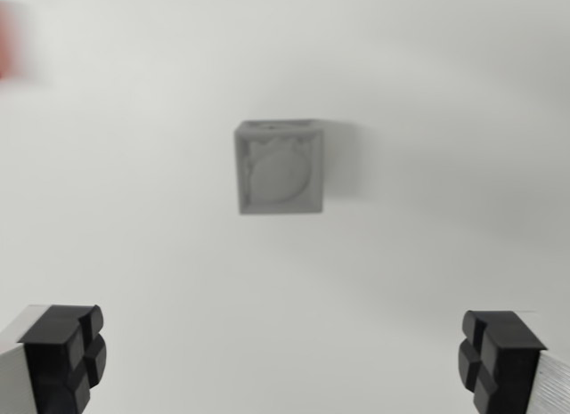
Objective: Destack cube
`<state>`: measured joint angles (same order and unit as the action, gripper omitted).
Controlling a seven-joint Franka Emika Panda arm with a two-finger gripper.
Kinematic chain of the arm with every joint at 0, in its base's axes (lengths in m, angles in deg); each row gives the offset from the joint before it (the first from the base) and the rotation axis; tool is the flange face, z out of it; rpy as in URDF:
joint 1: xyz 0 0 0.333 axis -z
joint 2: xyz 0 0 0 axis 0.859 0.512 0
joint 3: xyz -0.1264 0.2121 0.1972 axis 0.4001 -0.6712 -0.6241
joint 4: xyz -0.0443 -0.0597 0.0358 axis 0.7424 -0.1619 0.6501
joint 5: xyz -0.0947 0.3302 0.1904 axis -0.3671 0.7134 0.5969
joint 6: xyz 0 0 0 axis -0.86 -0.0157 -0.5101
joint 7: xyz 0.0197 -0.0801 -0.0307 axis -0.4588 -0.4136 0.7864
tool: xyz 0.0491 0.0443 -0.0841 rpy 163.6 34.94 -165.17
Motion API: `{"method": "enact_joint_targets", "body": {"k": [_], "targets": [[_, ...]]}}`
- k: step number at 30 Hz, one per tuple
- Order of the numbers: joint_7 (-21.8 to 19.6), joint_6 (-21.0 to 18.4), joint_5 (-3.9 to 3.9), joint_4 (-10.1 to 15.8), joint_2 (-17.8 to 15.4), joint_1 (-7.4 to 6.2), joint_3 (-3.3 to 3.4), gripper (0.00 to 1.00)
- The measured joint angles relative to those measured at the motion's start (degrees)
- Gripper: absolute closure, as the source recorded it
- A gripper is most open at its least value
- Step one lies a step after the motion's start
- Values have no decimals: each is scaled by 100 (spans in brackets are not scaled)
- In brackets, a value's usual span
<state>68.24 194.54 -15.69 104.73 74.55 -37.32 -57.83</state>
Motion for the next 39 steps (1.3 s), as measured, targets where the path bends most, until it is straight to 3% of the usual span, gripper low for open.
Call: {"method": "enact_joint_targets", "body": {"k": [19,39], "targets": [[15,-755,13,-402,-352,0,0,0],[19,-979,16,-551,-414,0,0,0]]}}
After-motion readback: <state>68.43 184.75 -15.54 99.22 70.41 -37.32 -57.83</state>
